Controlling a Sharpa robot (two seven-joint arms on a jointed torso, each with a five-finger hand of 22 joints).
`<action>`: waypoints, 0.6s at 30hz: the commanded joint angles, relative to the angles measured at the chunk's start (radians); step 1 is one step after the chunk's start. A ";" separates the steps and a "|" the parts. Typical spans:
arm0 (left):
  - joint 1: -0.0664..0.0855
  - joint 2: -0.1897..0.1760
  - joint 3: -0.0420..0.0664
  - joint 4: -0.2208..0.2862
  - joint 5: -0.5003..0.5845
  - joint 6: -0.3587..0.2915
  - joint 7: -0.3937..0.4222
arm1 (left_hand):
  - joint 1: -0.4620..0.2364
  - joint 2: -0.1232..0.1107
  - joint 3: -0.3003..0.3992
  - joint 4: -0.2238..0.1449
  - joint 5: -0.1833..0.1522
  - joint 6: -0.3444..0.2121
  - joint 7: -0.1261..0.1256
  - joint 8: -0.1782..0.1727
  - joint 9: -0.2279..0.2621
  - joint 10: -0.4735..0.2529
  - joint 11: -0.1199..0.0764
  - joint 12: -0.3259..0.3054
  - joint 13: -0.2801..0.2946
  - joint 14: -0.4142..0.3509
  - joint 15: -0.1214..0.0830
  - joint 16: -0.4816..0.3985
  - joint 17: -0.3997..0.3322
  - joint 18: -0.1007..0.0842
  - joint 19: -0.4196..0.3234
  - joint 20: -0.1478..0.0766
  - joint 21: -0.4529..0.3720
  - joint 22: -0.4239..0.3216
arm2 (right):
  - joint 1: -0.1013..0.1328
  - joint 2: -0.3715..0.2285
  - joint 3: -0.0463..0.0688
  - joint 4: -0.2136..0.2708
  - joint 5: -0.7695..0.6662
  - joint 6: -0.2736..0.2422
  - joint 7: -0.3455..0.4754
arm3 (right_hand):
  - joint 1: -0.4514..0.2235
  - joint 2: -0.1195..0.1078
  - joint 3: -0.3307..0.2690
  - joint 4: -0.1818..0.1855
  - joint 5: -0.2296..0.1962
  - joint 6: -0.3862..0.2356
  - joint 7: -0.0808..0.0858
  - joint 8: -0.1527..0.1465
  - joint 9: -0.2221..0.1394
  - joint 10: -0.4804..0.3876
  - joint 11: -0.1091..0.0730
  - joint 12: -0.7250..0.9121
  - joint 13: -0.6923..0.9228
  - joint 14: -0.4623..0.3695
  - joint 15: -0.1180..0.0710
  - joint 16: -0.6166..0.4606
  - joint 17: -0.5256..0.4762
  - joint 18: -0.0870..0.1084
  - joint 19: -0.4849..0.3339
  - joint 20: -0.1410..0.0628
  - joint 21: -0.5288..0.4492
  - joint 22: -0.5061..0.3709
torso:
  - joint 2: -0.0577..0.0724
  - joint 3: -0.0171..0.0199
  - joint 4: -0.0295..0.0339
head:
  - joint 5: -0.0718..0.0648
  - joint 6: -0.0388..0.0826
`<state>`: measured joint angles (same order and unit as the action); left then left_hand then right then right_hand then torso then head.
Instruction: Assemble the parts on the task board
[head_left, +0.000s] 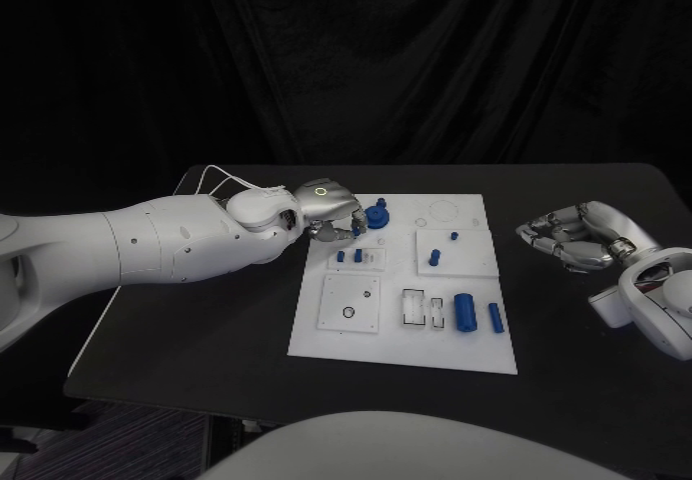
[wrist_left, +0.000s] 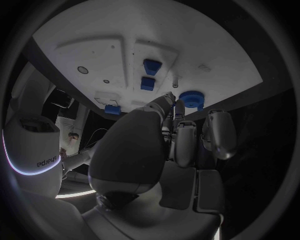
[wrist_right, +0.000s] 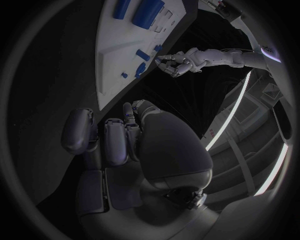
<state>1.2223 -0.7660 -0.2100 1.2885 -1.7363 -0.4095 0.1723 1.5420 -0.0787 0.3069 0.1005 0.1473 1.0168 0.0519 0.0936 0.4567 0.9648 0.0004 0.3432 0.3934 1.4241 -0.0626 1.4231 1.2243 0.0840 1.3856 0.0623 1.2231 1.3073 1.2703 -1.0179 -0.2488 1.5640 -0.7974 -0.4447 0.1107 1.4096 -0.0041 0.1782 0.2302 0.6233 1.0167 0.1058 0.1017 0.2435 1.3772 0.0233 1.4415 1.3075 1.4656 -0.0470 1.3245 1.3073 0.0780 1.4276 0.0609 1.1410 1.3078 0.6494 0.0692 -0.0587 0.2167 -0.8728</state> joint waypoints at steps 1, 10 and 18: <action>-0.001 0.001 0.000 -0.004 -0.002 0.015 -0.013 | -0.006 0.000 0.005 0.001 -0.003 0.000 -0.003 -0.005 -0.001 0.007 0.002 -0.004 -0.002 -0.003 0.000 -0.004 -0.001 -0.007 0.007 -0.001 0.001 0.163 | -0.003 -0.002 0.001 0.003 -0.005 0.002 -0.005 | 0.001 -0.003 0.004 -0.001 0.004 0.005 -0.003 -0.001 0.002 -0.007 -0.002 -0.004 -0.001 0.027 0.000 -0.004 0.018 0.014 -0.003 -0.001 -0.006 0.116 | 0.001 -0.0011 -0.0008 | 0.000 0.000; -0.003 0.009 -0.001 -0.016 -0.002 0.023 -0.018 | -0.009 -0.003 0.006 0.002 -0.007 -0.005 -0.003 -0.010 -0.004 0.009 0.004 -0.014 -0.008 -0.012 0.002 -0.014 -0.021 -0.004 -0.001 -0.001 -0.015 0.158 | -0.004 -0.007 0.001 0.006 -0.005 -0.002 -0.004 | 0.002 -0.003 0.005 -0.002 0.004 0.005 -0.003 -0.001 0.002 -0.007 -0.002 -0.004 -0.002 0.027 0.000 -0.005 0.018 0.014 -0.004 -0.001 -0.007 0.115 | 0.002 0.0018 -0.0050 | 0.004 0.000; -0.005 0.020 -0.001 -0.027 -0.002 0.034 -0.020 | -0.009 -0.003 0.007 0.003 -0.009 -0.008 -0.003 -0.014 -0.006 0.012 0.004 -0.019 -0.012 -0.016 0.003 -0.018 -0.028 -0.003 -0.005 0.000 -0.022 0.156 | -0.004 -0.006 0.001 0.005 -0.005 -0.002 -0.004 | 0.002 -0.003 0.005 -0.002 0.004 0.005 -0.003 -0.001 0.002 -0.007 -0.002 -0.004 -0.002 0.027 0.000 -0.005 0.018 0.014 -0.004 -0.001 -0.007 0.115 | 0.001 0.0020 -0.0059 | 0.003 0.000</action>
<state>1.2195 -0.7488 -0.2119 1.2622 -1.7364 -0.3895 0.1533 1.5420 -0.0786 0.3097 0.1034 0.1433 1.0129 0.0481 0.0850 0.4515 0.9705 0.0059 0.3278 0.3827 1.4134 -0.0592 1.4092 1.1971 0.0840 1.3855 0.0623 1.2076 1.3073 1.2684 -1.0236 -0.2488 1.5680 -0.7977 -0.4450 0.1113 1.4096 -0.0041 0.1782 0.2302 0.6233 1.0167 0.1058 0.1017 0.2443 1.3772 0.0233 1.4415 1.3064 1.4657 -0.0470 1.3245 1.3073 0.0781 1.4276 0.0609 1.1372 1.3076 0.6509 0.0713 -0.0647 0.2212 -0.8728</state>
